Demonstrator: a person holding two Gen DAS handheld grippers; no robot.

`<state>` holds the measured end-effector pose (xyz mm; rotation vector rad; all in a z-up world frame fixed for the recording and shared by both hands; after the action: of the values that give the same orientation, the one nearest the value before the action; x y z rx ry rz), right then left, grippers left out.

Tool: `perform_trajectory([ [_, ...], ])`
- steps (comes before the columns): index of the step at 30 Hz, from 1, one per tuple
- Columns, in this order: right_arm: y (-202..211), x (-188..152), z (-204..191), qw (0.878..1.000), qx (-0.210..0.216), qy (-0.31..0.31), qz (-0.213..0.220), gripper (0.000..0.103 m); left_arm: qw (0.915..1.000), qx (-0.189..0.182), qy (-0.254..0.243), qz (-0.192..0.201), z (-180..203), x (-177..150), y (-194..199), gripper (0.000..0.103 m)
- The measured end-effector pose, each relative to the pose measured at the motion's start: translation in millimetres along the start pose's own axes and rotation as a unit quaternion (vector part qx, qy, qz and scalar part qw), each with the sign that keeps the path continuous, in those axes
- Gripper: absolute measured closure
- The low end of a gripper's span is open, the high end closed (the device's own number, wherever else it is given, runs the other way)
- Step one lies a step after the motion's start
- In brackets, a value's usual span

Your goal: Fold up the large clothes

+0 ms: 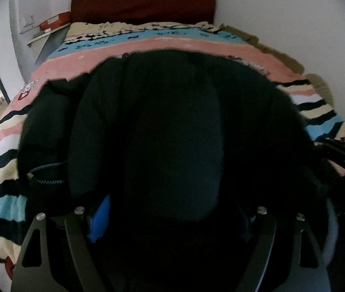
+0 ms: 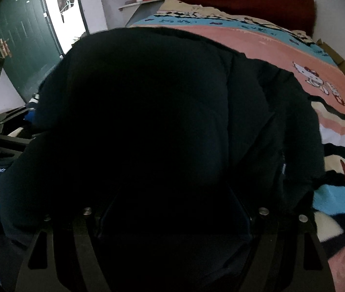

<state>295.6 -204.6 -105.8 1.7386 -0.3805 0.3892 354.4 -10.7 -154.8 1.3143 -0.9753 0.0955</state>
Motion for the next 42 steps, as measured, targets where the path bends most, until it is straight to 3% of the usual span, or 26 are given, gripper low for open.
perform_trajectory([
  [6,45,26,-10,0.998,0.032,0.008,0.048,0.026,0.9982,0.009,0.016,0.057,-28,35,40,0.021],
  [11,52,78,-3,0.995,0.022,-0.014,0.097,0.026,0.9981,0.034,0.029,0.044,-57,55,15,0.021],
  [15,28,98,4,0.994,0.026,-0.041,0.094,0.026,0.9982,0.057,0.008,0.014,-59,48,-21,0.021],
  [18,2,90,10,0.995,0.024,-0.043,0.081,0.026,0.9956,0.091,-0.022,0.001,-56,28,-44,0.018],
  [24,-35,73,20,0.996,0.035,-0.042,0.074,0.025,0.9968,0.077,0.004,0.02,-54,17,-51,0.018],
  [29,-40,72,19,0.998,-0.005,-0.025,0.058,0.025,0.9972,0.073,0.003,-0.015,-54,19,-48,0.018],
  [32,-19,70,14,0.998,-0.019,-0.012,0.056,0.025,0.9982,0.057,0.013,0.012,-53,23,-14,0.018],
  [38,53,52,-4,0.995,0.031,-0.004,0.094,0.025,0.9979,0.022,0.005,0.061,-23,26,56,0.018],
  [42,74,30,-20,0.994,0.049,0.014,0.094,0.025,0.9982,0.003,-0.019,0.057,10,20,63,0.018],
])
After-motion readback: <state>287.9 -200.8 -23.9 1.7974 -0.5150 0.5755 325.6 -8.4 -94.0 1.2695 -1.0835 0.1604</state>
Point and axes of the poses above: each gripper's, at about its wrist camera, not at the fingertips, and y roughly against the way its jaws point, z to its right, x to its top, the point moved 10 cm from there along -y, roughly the way its jaws point, and after that the axes turned 15 degrees about -y, right-handed, at the moved point
